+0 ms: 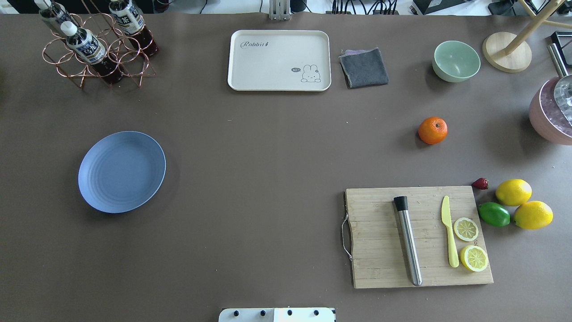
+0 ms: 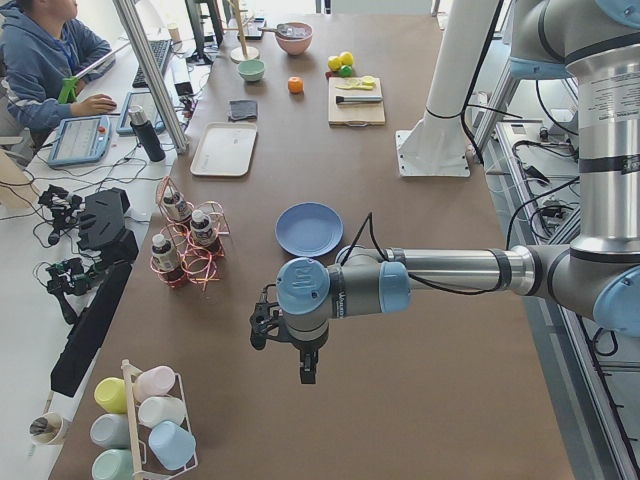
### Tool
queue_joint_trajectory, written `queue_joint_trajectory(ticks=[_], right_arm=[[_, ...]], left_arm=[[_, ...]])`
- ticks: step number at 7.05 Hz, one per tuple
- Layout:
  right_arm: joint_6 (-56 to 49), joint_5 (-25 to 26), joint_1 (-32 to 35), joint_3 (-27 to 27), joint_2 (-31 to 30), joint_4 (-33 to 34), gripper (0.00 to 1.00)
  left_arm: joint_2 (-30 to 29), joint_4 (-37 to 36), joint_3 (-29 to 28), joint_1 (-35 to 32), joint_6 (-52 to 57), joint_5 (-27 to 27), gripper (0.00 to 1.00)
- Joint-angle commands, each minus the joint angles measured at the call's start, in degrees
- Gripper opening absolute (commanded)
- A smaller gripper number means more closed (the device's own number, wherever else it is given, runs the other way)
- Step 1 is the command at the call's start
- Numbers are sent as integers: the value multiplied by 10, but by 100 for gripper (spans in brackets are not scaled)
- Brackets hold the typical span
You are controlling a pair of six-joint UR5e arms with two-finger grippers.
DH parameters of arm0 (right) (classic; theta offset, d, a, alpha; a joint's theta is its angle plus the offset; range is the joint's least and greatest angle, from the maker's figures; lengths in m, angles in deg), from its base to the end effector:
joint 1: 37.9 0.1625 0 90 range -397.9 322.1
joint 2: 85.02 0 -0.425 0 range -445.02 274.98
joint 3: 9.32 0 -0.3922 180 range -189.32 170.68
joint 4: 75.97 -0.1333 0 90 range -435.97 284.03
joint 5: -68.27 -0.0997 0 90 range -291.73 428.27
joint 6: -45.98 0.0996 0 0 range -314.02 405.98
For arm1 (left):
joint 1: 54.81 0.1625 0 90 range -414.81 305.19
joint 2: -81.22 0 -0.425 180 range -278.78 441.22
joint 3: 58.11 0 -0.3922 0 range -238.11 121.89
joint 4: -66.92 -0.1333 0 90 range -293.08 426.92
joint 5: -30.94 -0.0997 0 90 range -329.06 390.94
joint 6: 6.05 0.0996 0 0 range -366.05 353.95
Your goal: Pick orange to plate
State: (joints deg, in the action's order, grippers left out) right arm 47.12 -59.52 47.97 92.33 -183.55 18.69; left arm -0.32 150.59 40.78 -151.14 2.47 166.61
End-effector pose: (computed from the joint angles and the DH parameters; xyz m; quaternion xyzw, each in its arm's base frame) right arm 0.0414 -0.4302 0.6428 -0.0276 -0.3229 -0.0203 0.9458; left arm -0.1082 -0.4123 0.6594 0.0031 0.3904 -0.0024 0.9206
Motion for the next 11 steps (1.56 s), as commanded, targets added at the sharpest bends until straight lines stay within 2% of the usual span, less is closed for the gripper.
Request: queue_joint_trajectory(ticks=[1,8,11], right_arm=[[0,0,0,0,0,0,100],[-5,-1,-1,11,5,-8,100],[-6,2,-1,13,10,-11,100]], left_arm=[[1,1,2,0,4,0,98],[-10,10,18,-1,2,4,98],[-8,99,13,-1,-1,3,98]])
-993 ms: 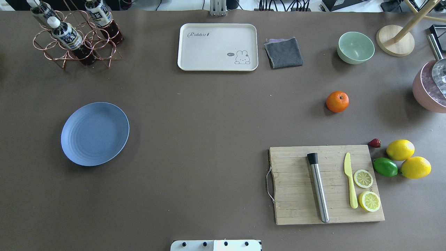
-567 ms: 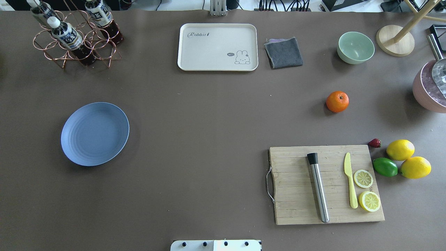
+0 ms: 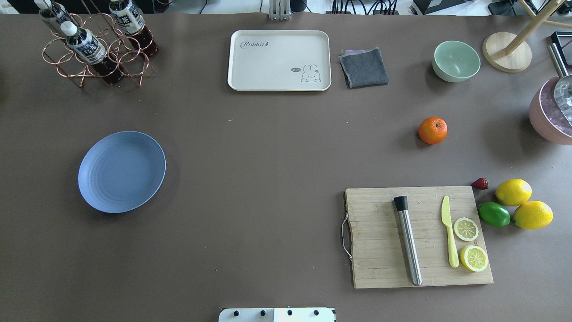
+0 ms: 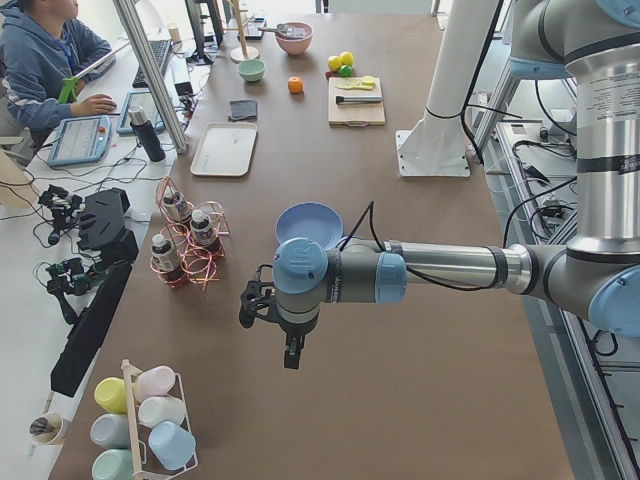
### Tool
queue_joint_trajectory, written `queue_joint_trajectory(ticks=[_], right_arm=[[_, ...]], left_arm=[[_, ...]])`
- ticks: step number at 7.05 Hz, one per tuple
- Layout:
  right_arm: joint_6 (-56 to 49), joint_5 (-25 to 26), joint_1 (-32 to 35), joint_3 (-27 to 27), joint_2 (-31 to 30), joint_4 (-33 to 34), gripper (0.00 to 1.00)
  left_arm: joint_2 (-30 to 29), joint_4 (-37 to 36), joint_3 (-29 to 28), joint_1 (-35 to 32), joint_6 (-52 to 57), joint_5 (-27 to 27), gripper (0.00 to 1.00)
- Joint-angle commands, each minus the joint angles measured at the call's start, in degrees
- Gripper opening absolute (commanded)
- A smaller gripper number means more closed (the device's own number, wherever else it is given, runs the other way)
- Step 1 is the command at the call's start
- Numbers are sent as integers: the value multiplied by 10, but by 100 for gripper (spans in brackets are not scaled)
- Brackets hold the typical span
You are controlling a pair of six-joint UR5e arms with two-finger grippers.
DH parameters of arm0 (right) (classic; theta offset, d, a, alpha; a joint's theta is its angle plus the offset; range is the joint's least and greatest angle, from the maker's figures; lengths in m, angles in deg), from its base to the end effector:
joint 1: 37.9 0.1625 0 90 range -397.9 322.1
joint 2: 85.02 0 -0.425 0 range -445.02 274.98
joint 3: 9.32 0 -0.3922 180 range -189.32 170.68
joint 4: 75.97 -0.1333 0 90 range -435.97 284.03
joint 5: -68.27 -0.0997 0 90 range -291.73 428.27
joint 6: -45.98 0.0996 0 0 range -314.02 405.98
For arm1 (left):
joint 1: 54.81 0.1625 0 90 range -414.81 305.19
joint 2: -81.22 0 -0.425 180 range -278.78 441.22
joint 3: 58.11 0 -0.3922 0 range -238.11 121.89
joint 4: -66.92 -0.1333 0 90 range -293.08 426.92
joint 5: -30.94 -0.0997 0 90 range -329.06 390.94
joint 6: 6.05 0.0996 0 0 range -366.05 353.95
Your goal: Pick orange to plate
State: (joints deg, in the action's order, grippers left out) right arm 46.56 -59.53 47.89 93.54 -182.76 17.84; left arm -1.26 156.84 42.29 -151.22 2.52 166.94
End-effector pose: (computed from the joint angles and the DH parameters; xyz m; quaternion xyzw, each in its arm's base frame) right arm 0.0401 -0.4390 0.6250 -0.0027 -0.3241 -0.0337 0.9454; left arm -0.1103 -0.4294 0.6284 0.0732 0.3843 0.0269 0.9199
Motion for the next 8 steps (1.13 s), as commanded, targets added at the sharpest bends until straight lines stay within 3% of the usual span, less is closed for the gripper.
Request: queue_joint_trajectory(ticks=[1,3,6,8], right_arm=[[0,2,0,-2,-5,-49,100],[5,0,0,-20,-6,-126,100],[7,0,0,0,14,-129,100],[9,-36,-2,5,19,-155,100]], left_arm=[[-1,53,1,0,-1,0,98],[-28,110,-24,-1,-3,1,98],[-29,146,-18,-1,-1,2,98],[-27,214,-21,26,-13,42,98]])
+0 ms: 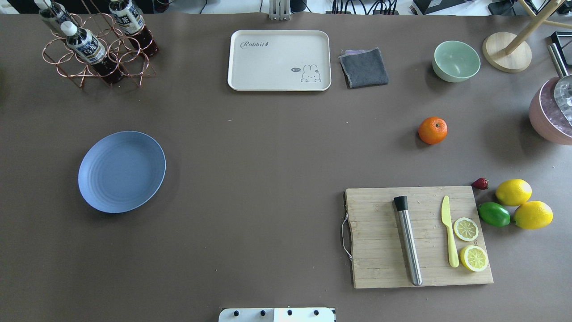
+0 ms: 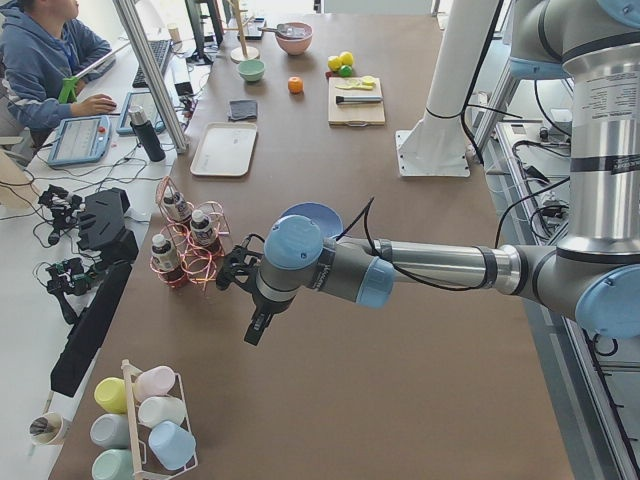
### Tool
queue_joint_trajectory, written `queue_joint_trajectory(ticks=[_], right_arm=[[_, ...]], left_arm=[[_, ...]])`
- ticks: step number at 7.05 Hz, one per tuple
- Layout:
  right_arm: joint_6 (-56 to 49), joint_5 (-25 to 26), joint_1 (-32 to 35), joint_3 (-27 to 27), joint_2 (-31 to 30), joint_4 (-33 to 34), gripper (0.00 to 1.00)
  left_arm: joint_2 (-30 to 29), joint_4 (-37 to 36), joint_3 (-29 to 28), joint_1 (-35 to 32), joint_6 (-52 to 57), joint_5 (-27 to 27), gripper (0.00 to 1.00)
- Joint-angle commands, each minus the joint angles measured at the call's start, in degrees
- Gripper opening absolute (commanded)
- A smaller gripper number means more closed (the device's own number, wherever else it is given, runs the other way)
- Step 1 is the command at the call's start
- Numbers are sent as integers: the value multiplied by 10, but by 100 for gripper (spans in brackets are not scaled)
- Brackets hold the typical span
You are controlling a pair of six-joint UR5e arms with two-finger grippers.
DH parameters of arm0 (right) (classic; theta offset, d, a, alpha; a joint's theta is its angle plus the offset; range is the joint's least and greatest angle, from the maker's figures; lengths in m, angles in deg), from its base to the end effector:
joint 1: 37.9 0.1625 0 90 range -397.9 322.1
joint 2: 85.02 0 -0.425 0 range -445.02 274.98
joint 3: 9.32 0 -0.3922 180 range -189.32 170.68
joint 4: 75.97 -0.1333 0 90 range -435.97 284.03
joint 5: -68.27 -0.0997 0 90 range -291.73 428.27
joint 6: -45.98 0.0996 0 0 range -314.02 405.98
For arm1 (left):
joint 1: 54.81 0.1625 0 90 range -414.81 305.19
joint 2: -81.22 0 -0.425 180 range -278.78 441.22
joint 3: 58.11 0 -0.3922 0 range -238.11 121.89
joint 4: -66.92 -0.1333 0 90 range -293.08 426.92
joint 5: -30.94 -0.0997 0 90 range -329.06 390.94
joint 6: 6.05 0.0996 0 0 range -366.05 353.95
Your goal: Pick orange to plate
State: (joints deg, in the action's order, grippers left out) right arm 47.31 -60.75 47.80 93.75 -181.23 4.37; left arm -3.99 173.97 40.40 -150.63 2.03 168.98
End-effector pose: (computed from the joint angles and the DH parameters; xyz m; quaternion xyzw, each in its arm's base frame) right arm 0.0358 -0.4650 0.5840 0.1190 -0.3368 -0.0721 0.9312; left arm -0.1069 -0.4643 0.5875 0.2119 0.3775 0.0911 0.8968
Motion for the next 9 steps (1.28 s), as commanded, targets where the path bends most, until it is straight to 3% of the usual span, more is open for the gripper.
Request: queue_joint_trajectory(ticks=[1,2,5,7,9], right_arm=[[28,-54,-12,2,4,-35,100],[105,-60,-42,6,21,-37,100],[305,9,-147,6,34,-127,100],[331,13,-169,7,35,-149,100],[331,13,-169,7,35,-149,100]], left_arm=[[1,50,-1,52,-81,33,98],[5,87,-4,84,-165,34,98],[15,224,-19,226,-432,5,98],[5,330,-49,345,-556,-69,98],[-21,400,-82,419,-630,-122,98]])
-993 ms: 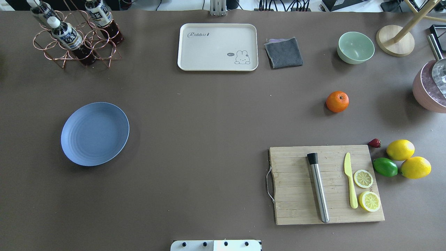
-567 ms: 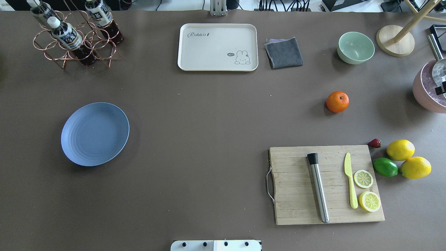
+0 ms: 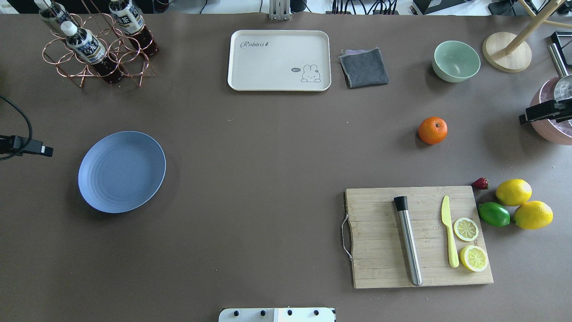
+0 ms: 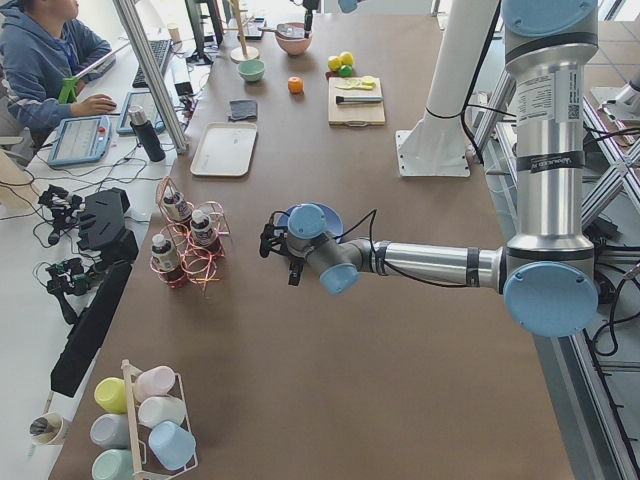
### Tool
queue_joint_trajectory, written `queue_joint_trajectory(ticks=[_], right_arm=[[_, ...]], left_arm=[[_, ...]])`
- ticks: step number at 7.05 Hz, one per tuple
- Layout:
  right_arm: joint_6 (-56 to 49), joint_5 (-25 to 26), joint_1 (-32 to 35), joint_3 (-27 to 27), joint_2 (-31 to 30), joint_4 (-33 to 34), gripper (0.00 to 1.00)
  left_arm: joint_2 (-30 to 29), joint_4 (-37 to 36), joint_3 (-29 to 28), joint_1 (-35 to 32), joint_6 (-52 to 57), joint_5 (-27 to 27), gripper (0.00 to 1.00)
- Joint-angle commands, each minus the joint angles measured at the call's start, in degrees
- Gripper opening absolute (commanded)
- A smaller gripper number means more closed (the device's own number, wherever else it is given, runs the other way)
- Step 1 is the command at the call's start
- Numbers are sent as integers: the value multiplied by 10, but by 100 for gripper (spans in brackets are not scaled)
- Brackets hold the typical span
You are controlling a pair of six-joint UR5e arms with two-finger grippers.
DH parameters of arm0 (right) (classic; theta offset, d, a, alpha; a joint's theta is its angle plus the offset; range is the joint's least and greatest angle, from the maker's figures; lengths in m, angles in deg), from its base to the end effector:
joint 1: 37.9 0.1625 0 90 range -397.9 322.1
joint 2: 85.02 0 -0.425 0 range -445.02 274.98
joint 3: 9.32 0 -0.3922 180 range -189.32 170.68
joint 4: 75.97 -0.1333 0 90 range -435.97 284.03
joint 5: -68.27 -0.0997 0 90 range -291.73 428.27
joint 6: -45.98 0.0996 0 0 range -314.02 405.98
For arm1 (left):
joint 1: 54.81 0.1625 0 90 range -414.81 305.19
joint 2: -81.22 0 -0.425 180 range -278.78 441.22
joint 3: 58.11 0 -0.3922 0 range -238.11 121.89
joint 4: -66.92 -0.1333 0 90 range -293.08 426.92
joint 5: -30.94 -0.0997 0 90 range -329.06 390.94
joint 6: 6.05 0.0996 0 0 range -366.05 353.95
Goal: Pick orange to plate
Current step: 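Push the blue plate with the left gripper toward the table center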
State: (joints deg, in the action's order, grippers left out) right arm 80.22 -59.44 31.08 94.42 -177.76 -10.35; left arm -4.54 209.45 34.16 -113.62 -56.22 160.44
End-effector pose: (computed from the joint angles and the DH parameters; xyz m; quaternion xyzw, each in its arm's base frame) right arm -0.1088 -0.4848 0.5187 0.1120 -0.4061 0.0062 0.9069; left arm 0.1904 -0.4496 0.5716 0.1056 0.4937 0.0020 0.8632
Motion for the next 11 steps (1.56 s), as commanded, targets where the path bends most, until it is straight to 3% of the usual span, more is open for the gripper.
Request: queue_joint_trajectory(ticks=[1,3,4,5,9,11], right_arm=[[2,1,-2,0,0,-2,100],[2,0,-2,0,0,-2,100],[2,0,-2,0,0,-2,100],[2,0,-2,-1,1,-1,100],[2,0,-2,-2,5,-1,100],[2,1,-2,-2,5,-1,100]], left_arm=[[-21,54,-26,67,-48,-42,98],[-25,55,-28,78,-48,-46,96],[-26,55,-31,94,-48,-74,92],[-31,55,-34,104,-48,-79,82],[-32,54,-34,104,-44,-73,0],[-34,54,-21,101,-49,-58,0]])
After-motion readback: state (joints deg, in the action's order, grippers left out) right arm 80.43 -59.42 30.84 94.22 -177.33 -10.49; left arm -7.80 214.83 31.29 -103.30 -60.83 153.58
